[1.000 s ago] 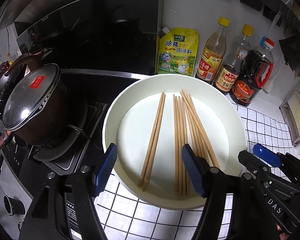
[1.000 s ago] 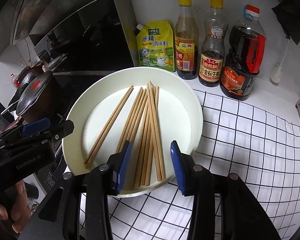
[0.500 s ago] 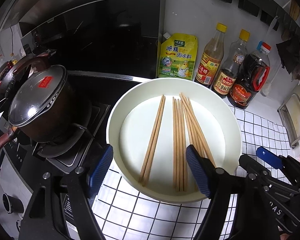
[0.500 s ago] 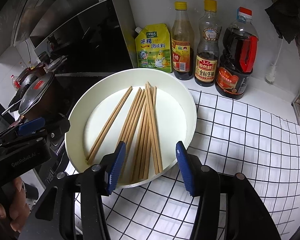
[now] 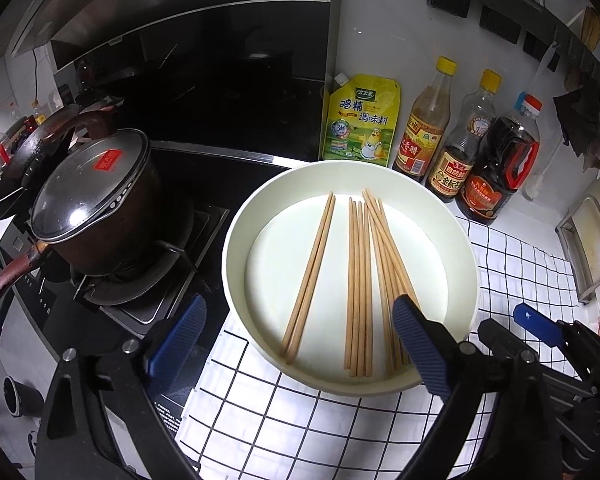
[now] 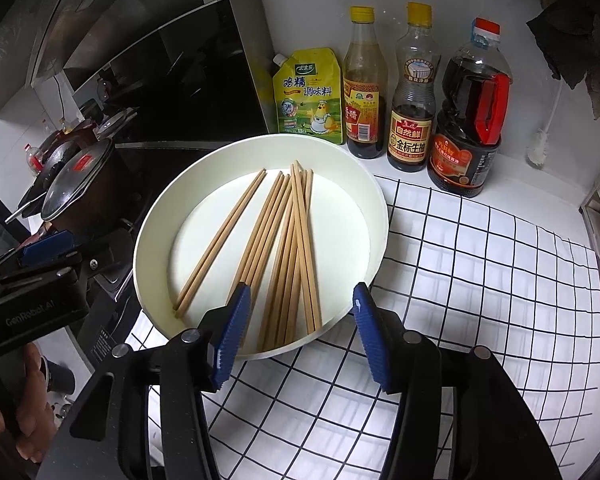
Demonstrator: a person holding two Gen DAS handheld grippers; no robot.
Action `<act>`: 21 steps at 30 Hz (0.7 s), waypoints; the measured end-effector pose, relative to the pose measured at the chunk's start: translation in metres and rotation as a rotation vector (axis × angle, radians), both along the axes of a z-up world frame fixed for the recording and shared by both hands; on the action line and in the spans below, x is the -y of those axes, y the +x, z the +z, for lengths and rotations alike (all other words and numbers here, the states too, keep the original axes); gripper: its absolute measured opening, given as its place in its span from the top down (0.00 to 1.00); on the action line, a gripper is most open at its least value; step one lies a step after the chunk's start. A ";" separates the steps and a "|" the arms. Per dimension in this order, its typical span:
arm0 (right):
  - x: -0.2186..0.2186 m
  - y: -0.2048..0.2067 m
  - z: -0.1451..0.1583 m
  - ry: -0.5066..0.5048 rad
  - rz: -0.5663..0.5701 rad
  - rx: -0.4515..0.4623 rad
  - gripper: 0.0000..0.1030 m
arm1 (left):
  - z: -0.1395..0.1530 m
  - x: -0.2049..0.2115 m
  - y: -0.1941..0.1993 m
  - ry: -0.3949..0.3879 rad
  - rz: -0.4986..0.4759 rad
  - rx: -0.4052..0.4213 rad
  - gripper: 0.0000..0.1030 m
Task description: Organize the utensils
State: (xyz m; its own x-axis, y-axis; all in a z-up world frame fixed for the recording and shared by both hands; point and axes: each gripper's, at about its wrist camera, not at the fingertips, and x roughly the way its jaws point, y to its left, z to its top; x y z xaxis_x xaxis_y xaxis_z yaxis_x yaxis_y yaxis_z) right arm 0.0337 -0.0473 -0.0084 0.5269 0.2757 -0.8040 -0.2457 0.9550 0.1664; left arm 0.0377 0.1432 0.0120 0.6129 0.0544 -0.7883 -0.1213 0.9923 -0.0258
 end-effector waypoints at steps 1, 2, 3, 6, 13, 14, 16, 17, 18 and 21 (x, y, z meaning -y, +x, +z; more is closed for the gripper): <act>0.001 -0.001 0.000 -0.001 0.000 0.001 0.50 | 0.000 0.000 -0.001 0.002 0.004 0.001 0.09; 0.001 -0.003 0.001 -0.001 0.000 0.001 0.50 | 0.001 0.000 -0.001 0.003 0.009 0.002 0.09; 0.001 -0.003 0.001 -0.001 0.001 0.001 0.50 | 0.001 0.000 -0.002 0.004 0.016 0.001 0.09; 0.002 -0.005 0.001 -0.001 0.000 0.003 0.50 | 0.001 0.000 -0.002 0.003 0.024 -0.006 0.09; 0.002 -0.008 0.002 -0.001 0.003 0.006 0.50 | 0.003 -0.002 -0.004 -0.001 0.036 -0.011 0.07; 0.003 -0.009 0.002 -0.001 0.004 0.005 0.50 | 0.003 -0.002 -0.004 -0.002 0.037 -0.011 0.07; 0.002 -0.009 0.002 0.000 0.005 0.005 0.50 | 0.003 -0.002 -0.005 -0.002 0.039 -0.011 0.07; 0.002 -0.010 0.003 0.000 0.006 0.005 0.50 | 0.003 -0.002 -0.005 0.000 0.040 -0.012 0.07; 0.002 -0.010 0.003 0.000 0.007 0.005 0.50 | 0.003 -0.002 -0.005 0.001 0.041 -0.013 0.07; 0.002 -0.011 0.003 0.001 0.008 0.005 0.50 | 0.003 -0.002 -0.006 0.004 0.040 -0.008 0.07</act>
State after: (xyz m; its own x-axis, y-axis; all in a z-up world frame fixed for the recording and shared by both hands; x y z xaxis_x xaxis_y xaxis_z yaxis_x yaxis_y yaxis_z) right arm 0.0228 -0.0490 -0.0056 0.5290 0.2805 -0.8009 -0.2538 0.9529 0.1661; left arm 0.0317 0.1451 0.0149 0.6040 0.0818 -0.7928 -0.1610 0.9867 -0.0209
